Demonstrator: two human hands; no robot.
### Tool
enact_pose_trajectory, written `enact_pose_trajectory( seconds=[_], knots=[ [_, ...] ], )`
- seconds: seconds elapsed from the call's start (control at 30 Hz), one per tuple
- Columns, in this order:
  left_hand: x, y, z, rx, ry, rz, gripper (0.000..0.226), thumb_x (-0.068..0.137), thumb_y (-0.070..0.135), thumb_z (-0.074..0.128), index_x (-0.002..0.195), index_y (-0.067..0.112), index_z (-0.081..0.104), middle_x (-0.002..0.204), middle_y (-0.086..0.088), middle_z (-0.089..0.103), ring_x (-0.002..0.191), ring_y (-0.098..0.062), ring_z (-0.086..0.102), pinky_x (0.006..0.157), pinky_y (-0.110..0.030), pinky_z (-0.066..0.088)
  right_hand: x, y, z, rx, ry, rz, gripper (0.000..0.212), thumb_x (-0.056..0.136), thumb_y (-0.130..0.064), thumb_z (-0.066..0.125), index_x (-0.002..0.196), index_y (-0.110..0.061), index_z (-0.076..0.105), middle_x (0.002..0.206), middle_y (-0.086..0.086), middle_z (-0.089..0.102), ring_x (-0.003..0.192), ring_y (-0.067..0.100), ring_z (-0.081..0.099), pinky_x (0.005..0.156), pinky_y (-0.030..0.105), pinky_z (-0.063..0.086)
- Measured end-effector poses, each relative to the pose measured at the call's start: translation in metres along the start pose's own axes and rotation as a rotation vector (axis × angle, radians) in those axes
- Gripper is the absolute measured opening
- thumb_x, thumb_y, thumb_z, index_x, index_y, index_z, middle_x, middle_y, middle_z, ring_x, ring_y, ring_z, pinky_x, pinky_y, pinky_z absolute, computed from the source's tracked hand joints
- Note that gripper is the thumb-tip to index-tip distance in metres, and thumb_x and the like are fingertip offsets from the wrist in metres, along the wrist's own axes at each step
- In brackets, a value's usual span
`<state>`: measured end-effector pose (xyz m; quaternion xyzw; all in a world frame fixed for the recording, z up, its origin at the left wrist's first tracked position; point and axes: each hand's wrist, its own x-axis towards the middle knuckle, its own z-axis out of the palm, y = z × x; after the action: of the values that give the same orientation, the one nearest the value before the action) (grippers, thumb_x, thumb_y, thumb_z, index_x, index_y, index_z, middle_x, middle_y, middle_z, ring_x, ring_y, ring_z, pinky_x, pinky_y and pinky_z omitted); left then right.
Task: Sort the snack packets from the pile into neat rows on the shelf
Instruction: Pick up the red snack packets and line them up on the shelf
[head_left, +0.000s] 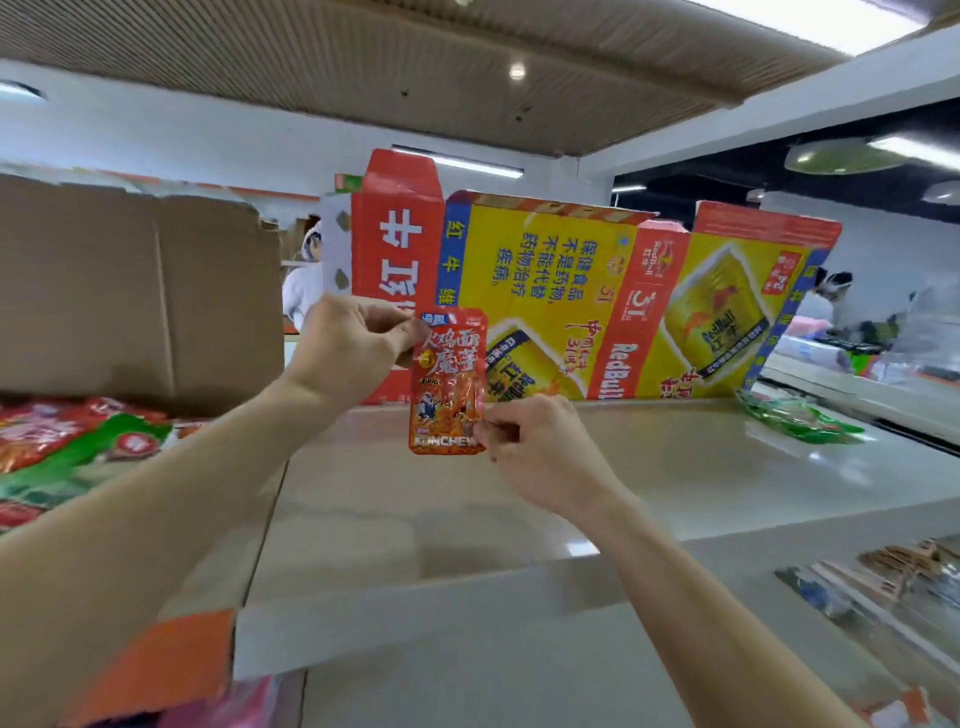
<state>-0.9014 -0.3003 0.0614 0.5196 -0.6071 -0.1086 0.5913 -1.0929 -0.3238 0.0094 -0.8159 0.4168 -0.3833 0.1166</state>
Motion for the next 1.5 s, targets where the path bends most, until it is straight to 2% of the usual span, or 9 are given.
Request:
enact_pose_trajectory(
  seconds=[0.17,0.37,0.53,0.7,1.0,1.07,1.2,1.37,1.5],
  knots=[
    [0.027,-0.032,-0.018,0.073,0.029,-0.074,0.011,0.090,0.025,0.071,0.087,0.015,0.075,0.080,0.000,0.075,0.066,-0.005,0.069,0.056,-0.011,0.047,0.040,-0.006,0.025,-0.133,-0.120,-0.038,0.032,0.094,-0.022,0.058,0.064,-0.012,0.064,0.058,0.003,0.056,0.063,0.019,0.050,0.054,0.027,0.037],
    [0.046,-0.060,-0.023,0.251,-0.018,-0.147,0.020,0.094,0.030,0.065,0.085,0.015,0.075,0.078,0.004,0.069,0.067,-0.007,0.060,0.055,-0.014,0.042,0.076,-0.008,0.041,-0.226,-0.338,-0.043,0.024,0.096,-0.028,0.059,0.075,-0.021,0.068,0.057,-0.013,0.049,0.055,0.002,0.044,0.051,0.023,0.033],
    [0.052,-0.076,-0.016,0.361,-0.043,-0.230,0.022,0.097,0.028,0.060,0.086,0.011,0.067,0.076,0.010,0.059,0.061,-0.009,0.051,0.059,-0.017,0.044,0.097,-0.003,0.041,-0.236,-0.465,-0.043,0.037,0.097,-0.024,0.057,0.060,-0.022,0.055,0.056,-0.010,0.047,0.054,0.003,0.042,0.048,0.023,0.028],
    [0.062,-0.090,-0.002,0.409,-0.051,-0.319,0.027,0.097,0.025,0.061,0.111,0.005,0.071,0.104,-0.002,0.063,0.083,-0.014,0.055,0.085,-0.036,0.053,0.113,-0.001,0.048,-0.217,-0.568,-0.041,0.027,0.092,-0.016,0.056,0.065,-0.017,0.058,0.074,0.001,0.060,0.068,0.014,0.052,0.054,0.023,0.034],
    [0.065,-0.134,0.018,0.473,-0.140,-0.355,0.030,0.097,0.027,0.061,0.120,0.008,0.068,0.124,-0.003,0.063,0.101,-0.015,0.056,0.091,-0.035,0.050,0.121,0.019,0.070,-0.294,-0.647,-0.004,0.013,0.088,-0.016,0.044,0.076,-0.011,0.047,0.079,0.007,0.050,0.079,0.028,0.050,0.059,0.028,0.035],
    [0.063,-0.139,0.020,0.530,-0.193,-0.355,0.025,0.098,0.026,0.059,0.115,0.010,0.070,0.123,-0.003,0.062,0.102,-0.015,0.055,0.091,-0.035,0.050,0.119,0.022,0.073,-0.323,-0.658,0.008,0.017,0.089,-0.018,0.043,0.073,-0.013,0.042,0.078,0.006,0.046,0.080,0.028,0.048,0.058,0.029,0.034],
    [0.055,-0.150,0.023,0.626,-0.231,-0.322,0.032,0.099,0.029,0.056,0.070,0.017,0.061,0.098,-0.003,0.066,0.079,-0.014,0.058,0.064,-0.024,0.043,0.114,0.024,0.079,-0.404,-0.667,0.001,0.024,0.090,-0.022,0.044,0.068,-0.017,0.036,0.078,0.005,0.042,0.082,0.029,0.048,0.063,0.030,0.034],
    [0.054,-0.149,0.025,0.729,-0.297,-0.275,0.024,0.099,0.035,0.054,0.086,0.018,0.064,0.103,0.002,0.059,0.095,-0.019,0.059,0.081,-0.032,0.050,0.114,0.024,0.083,-0.416,-0.642,-0.016,0.022,0.089,-0.024,0.043,0.069,-0.017,0.039,0.076,0.002,0.041,0.083,0.028,0.050,0.064,0.031,0.034],
    [0.054,-0.151,0.025,0.786,-0.319,-0.259,0.026,0.100,0.035,0.050,0.081,0.020,0.060,0.105,0.000,0.061,0.093,-0.018,0.059,0.080,-0.032,0.052,0.111,0.022,0.082,-0.446,-0.622,-0.034,0.013,0.089,-0.028,0.043,0.087,-0.015,0.046,0.080,0.002,0.042,0.085,0.028,0.052,0.069,0.032,0.039]
  ],
)
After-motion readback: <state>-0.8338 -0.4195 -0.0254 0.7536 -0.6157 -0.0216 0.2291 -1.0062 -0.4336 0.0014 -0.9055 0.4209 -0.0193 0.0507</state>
